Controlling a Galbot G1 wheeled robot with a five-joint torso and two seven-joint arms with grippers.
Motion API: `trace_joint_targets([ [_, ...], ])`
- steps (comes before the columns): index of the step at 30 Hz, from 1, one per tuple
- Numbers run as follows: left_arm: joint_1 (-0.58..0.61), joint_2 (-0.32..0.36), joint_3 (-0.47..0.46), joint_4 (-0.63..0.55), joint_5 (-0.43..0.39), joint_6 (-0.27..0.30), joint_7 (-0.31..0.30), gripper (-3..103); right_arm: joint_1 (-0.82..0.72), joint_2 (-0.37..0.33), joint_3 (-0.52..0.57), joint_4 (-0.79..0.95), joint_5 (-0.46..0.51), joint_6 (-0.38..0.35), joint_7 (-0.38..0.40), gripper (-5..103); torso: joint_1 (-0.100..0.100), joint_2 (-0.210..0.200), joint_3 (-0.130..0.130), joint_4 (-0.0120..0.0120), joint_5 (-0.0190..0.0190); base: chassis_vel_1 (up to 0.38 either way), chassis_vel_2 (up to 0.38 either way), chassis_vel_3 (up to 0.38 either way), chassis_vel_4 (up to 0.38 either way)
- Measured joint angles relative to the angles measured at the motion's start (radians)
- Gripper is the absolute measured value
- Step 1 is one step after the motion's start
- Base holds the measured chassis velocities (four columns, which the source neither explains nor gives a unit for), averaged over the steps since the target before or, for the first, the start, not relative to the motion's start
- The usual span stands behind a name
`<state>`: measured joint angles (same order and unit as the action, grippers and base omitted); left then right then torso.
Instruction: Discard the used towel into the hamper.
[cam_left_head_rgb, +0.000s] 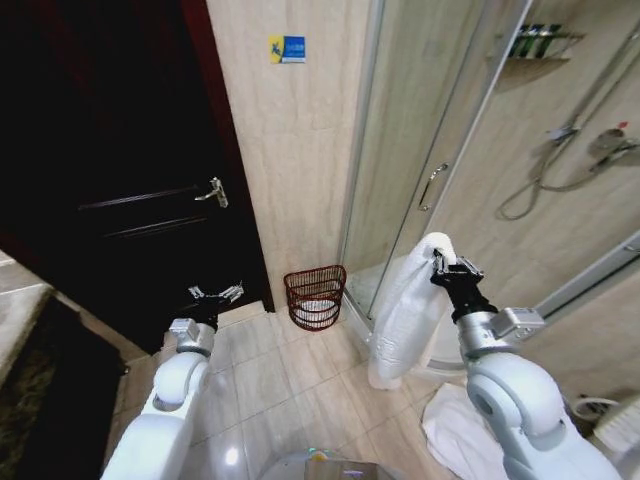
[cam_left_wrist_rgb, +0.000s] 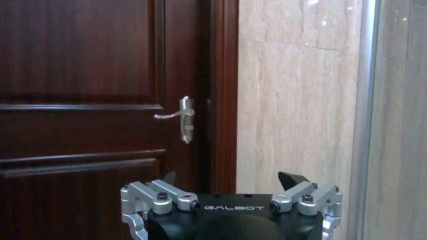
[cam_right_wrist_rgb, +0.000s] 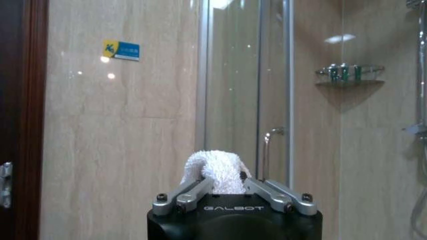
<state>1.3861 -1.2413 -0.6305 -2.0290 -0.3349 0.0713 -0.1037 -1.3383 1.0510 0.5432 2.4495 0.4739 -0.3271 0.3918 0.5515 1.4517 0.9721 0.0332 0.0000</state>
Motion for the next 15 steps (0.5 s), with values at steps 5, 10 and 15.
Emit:
trace_joint_targets([
  [5, 0.002, -0.001, 0.001, -0.006, 0.000, 0.000, 0.000, 100, 0.000, 0.000, 0.004, 0.002, 0.003, 0.001, 0.000, 5, 0.000, 0.000, 0.000, 0.0000, 0.0000, 0.025, 0.024, 0.015, 0.032],
  [10, 0.006, -0.003, 0.001, -0.010, 0.000, 0.002, -0.001, 100, 0.000, 0.002, 0.005, 0.004, 0.008, 0.001, 0.000, 5, 0.000, 0.000, 0.000, 0.0000, 0.0000, 0.000, 0.000, 0.000, 0.000],
  [15, 0.011, -0.009, 0.001, -0.011, 0.002, 0.002, -0.001, 100, 0.001, 0.002, 0.005, 0.010, 0.023, -0.002, 0.003, 5, 0.000, 0.000, 0.000, -0.0001, 0.0000, 0.000, 0.000, 0.000, 0.000],
])
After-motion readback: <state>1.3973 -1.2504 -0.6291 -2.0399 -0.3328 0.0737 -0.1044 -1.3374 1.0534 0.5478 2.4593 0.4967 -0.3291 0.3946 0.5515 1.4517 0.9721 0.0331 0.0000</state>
